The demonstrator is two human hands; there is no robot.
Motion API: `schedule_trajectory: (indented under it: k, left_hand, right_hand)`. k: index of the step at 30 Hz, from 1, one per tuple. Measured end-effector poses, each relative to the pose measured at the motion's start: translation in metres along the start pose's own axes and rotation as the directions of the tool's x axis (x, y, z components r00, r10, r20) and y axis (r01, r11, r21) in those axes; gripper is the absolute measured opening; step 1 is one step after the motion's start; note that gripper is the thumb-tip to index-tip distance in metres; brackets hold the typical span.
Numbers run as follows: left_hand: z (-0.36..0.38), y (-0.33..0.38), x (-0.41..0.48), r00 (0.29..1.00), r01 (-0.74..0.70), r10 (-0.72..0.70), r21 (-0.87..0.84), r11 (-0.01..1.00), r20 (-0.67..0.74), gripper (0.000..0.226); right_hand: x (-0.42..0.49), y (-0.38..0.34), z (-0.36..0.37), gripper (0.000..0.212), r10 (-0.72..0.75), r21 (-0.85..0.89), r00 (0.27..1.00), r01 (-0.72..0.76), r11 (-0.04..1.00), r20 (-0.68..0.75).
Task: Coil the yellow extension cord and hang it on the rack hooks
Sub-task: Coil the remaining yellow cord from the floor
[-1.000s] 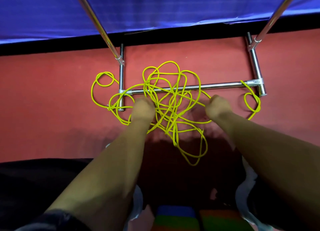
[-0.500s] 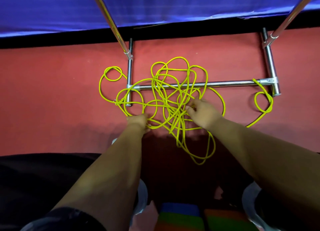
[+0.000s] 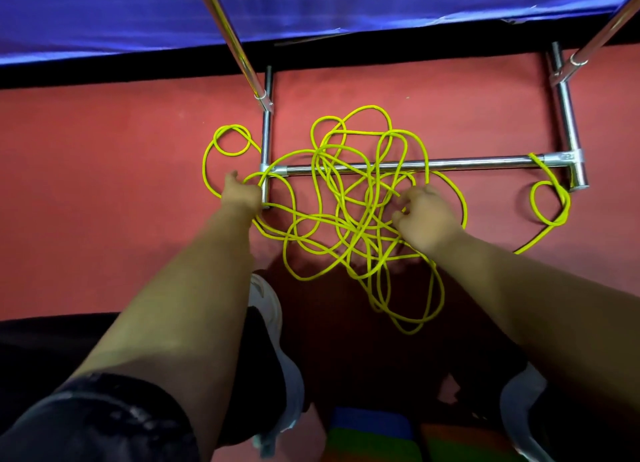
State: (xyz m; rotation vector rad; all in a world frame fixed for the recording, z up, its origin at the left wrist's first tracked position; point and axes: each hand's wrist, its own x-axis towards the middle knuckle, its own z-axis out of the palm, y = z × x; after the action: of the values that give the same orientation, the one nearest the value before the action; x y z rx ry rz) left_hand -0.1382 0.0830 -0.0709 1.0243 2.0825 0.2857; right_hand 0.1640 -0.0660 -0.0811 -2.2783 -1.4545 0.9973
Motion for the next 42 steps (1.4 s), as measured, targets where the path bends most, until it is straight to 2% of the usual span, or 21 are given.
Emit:
schedule_trajectory:
  k: [2, 5, 8, 10, 11, 13, 17, 19, 21, 24, 26, 28, 30, 32, 33, 35, 37, 39, 40, 41, 42]
  left_hand:
    - [-0.002, 0.004, 0.005, 0.994, 0.076, -0.079, 0.043, 0.996, 0.08, 0.06]
    - [-0.008, -0.008, 0.013, 0.988, 0.093, -0.104, 0.095, 0.991, 0.117, 0.022]
    - [-0.014, -0.028, 0.014, 0.999, 0.016, -0.01, 0.147, 0.989, -0.043, 0.01]
    - [-0.015, -0.036, 0.012, 0.985, -0.041, 0.031, -0.055, 0.998, -0.171, 0.018]
    - [-0.016, -0.034, 0.008, 0.981, -0.072, 0.037, -0.183, 0.981, -0.189, 0.019]
    - [-0.02, -0.025, -0.001, 0.978, -0.159, 0.104, -0.325, 0.932, -0.182, 0.02]
    - [-0.043, 0.013, -0.023, 0.93, -0.366, 0.334, -0.285, 0.886, -0.156, 0.015]
    - [-0.058, 0.038, -0.037, 0.897, -0.427, 0.44, -0.342, 0.837, -0.04, 0.011]
    - [-0.069, 0.06, -0.055, 0.833, -0.445, 0.532, -0.386, 0.808, 0.152, 0.014]
    - [-0.075, 0.078, -0.083, 0.677, -0.365, 0.571, -0.463, 0.808, 0.463, 0.018]
    - [-0.07, 0.078, -0.102, 0.561, -0.277, 0.54, -0.472, 0.837, 0.628, 0.022]
    - [-0.058, 0.071, -0.113, 0.507, -0.116, 0.479, -0.493, 0.862, 0.717, 0.026]
    - [-0.038, 0.056, -0.111, 0.539, -0.003, 0.416, -0.493, 0.87, 0.732, 0.027]
    - [-0.018, 0.035, -0.105, 0.619, 0.029, 0.326, -0.437, 0.899, 0.714, 0.025]
    - [-0.008, 0.023, -0.103, 0.667, 0.032, 0.273, -0.393, 0.919, 0.693, 0.025]
    - [0.005, 0.003, -0.1, 0.762, 0.053, 0.19, -0.353, 0.934, 0.619, 0.032]
    - [0.011, -0.011, -0.089, 0.861, 0.114, 0.137, -0.449, 0.886, 0.489, 0.043]
    - [0.01, -0.022, -0.067, 0.946, 0.125, 0.044, -0.489, 0.863, 0.32, 0.042]
    - [0.005, -0.027, -0.056, 0.977, 0.063, 0.016, -0.363, 0.93, 0.212, 0.035]
    - [0.002, -0.033, -0.044, 0.994, -0.017, 0.033, -0.153, 0.988, 0.103, 0.029]
    - [-0.005, -0.038, -0.032, 0.996, -0.082, 0.08, 0.067, 0.994, 0.036, 0.025]
  right_hand:
    - [0.002, -0.003, 0.003, 0.027, -0.017, -0.005, 1.0, 0.017, 1.0, 0.005]
    - [0.005, -0.004, 0.007, 0.024, -0.026, -0.009, 0.999, 0.026, 1.0, 0.019]
    - [0.006, -0.004, 0.009, 0.024, -0.028, 0.001, 0.999, 0.028, 1.0, 0.035]
    - [0.008, -0.004, 0.008, 0.022, -0.031, 0.011, 0.999, 0.03, 0.999, 0.038]
    - [0.009, -0.006, 0.007, 0.022, -0.032, 0.017, 0.999, 0.031, 0.999, 0.036]
    - [0.012, -0.01, 0.002, 0.022, -0.035, 0.033, 0.999, 0.034, 0.999, 0.021]
    - [0.017, -0.028, -0.009, 0.022, -0.059, 0.043, 0.997, 0.061, 0.997, -0.048]
    - [0.018, -0.04, -0.015, 0.024, -0.087, 0.064, 0.991, 0.093, 0.994, -0.098]
    - [0.017, -0.053, -0.021, 0.037, -0.135, 0.09, 0.973, 0.154, 0.984, -0.188]
    - [0.006, -0.071, -0.035, 0.062, -0.273, 0.079, 0.893, 0.321, 0.944, -0.358]
    - [0.001, -0.079, -0.041, 0.075, -0.379, 0.031, 0.859, 0.413, 0.91, -0.344]
    - [-0.001, -0.079, -0.04, 0.074, -0.484, -0.005, 0.852, 0.493, 0.87, -0.199]
    - [-0.001, -0.072, -0.03, 0.051, -0.568, 0.048, 0.822, 0.569, 0.821, -0.028]
    - [-0.008, -0.065, -0.021, 0.036, -0.533, 0.168, 0.837, 0.511, 0.843, 0.124]
    - [-0.012, -0.063, -0.017, 0.032, -0.447, 0.215, 0.871, 0.405, 0.889, 0.205]
    - [-0.016, -0.061, -0.013, 0.012, -0.197, 0.33, 0.934, 0.093, 0.94, 0.297]
    - [-0.012, -0.058, -0.009, 0.013, 0.063, 0.496, 0.947, -0.22, 0.84, 0.314]
    - [-0.005, -0.056, -0.01, 0.011, 0.225, 0.605, 0.92, -0.382, 0.699, 0.32]
    - [-0.002, -0.052, -0.011, 0.016, 0.283, 0.644, 0.907, -0.421, 0.639, 0.312]
    - [0.001, -0.046, -0.012, 0.02, 0.327, 0.673, 0.894, -0.447, 0.589, 0.307]
    - [0.002, -0.04, -0.012, 0.023, 0.357, 0.68, 0.879, -0.472, 0.561, 0.315]
